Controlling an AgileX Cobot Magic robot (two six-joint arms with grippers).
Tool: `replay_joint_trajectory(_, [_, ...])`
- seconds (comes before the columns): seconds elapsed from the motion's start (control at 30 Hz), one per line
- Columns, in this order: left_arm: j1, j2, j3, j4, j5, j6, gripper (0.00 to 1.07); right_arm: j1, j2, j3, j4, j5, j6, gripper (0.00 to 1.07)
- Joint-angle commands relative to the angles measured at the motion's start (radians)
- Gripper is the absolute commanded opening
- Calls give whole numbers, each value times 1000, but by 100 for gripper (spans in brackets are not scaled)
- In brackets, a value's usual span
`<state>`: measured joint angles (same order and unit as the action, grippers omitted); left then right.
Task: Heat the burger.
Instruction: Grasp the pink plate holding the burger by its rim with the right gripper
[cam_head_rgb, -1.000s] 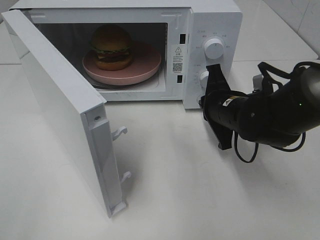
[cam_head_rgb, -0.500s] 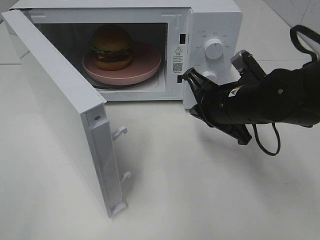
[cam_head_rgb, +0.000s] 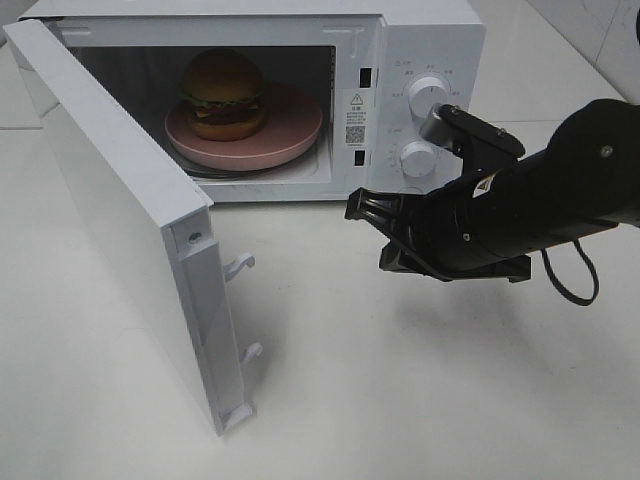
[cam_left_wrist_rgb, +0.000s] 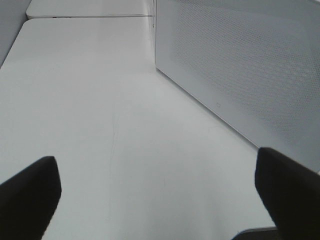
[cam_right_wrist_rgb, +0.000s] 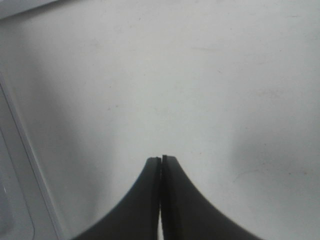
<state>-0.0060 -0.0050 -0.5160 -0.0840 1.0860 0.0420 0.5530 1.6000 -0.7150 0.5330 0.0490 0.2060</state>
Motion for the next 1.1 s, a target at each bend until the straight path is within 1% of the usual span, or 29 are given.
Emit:
replay_joint_trajectory(0.03, [2,-5,0,-7,-13,-5,98,-6,-23,-1,-44,49,-52,3])
replay_joint_trajectory(0.1, [2,-5,0,-7,-13,-5,98,-6,-36,-18,-88,122,-97,3])
replay_joint_trajectory(0.17, [2,-5,0,-7,-13,-5,98,-6,-38,-26,-101,148,-117,3])
replay_joint_trajectory(0.2, [2,-5,0,-7,-13,-5,98,-6,-39,-53,-125,220,-157,4])
replay_joint_trajectory(0.3, [2,-5,0,-7,-13,-5,98,-6,-39,-66,-133,251,-173,4])
replay_joint_trajectory(0.33, [2,-5,0,-7,-13,-5,98,-6,-39,-96,-147,320,-221,4])
replay_joint_trajectory(0.4, [2,-5,0,-7,-13,-5,98,-6,-39,-111,-154,353,-257,4])
replay_joint_trajectory(0.47, [2,-5,0,-7,-13,-5,98,-6,-39,-157,-182,472,-434,5])
replay_joint_trajectory(0.57, [2,-5,0,-7,-13,-5,98,-6,-39,-170,-192,504,-482,5])
replay_joint_trajectory(0.63, [2,-5,0,-7,-13,-5,98,-6,-39,-214,-236,622,-643,5])
replay_joint_trajectory(0.67, [2,-5,0,-7,-13,-5,98,-6,-39,-214,-236,622,-643,5])
replay_joint_trajectory(0.73, [2,-5,0,-7,-13,-5,98,-6,-39,-238,-270,680,-765,6])
replay_joint_trajectory(0.8, [2,-5,0,-7,-13,-5,98,-6,-39,-244,-277,699,-807,6])
replay_joint_trajectory(0.83, [2,-5,0,-7,-13,-5,98,-6,-39,-248,-292,729,-892,7])
replay_joint_trajectory(0.87, [2,-5,0,-7,-13,-5,98,-6,-39,-248,-292,729,-892,7])
replay_joint_trajectory(0.9, [2,-5,0,-7,-13,-5,98,-6,-39,-248,-312,745,-989,7])
replay_joint_trajectory(0.93, [2,-5,0,-7,-13,-5,98,-6,-39,-248,-312,745,-989,7])
replay_joint_trajectory(0.97, [2,-5,0,-7,-13,-5,98,-6,-39,-248,-323,755,-1048,7])
replay_joint_trajectory(1.0, [2,-5,0,-7,-13,-5,98,-6,-39,-248,-349,769,-1173,8])
replay_joint_trajectory(1.03, [2,-5,0,-7,-13,-5,98,-6,-39,-248,-349,769,-1173,8])
replay_joint_trajectory(1.07, [2,-5,0,-7,-13,-5,98,-6,-39,-248,-359,774,-1224,8])
replay_joint_trajectory(1.1, [2,-5,0,-7,-13,-5,98,-6,-39,-248,-370,780,-1354,9])
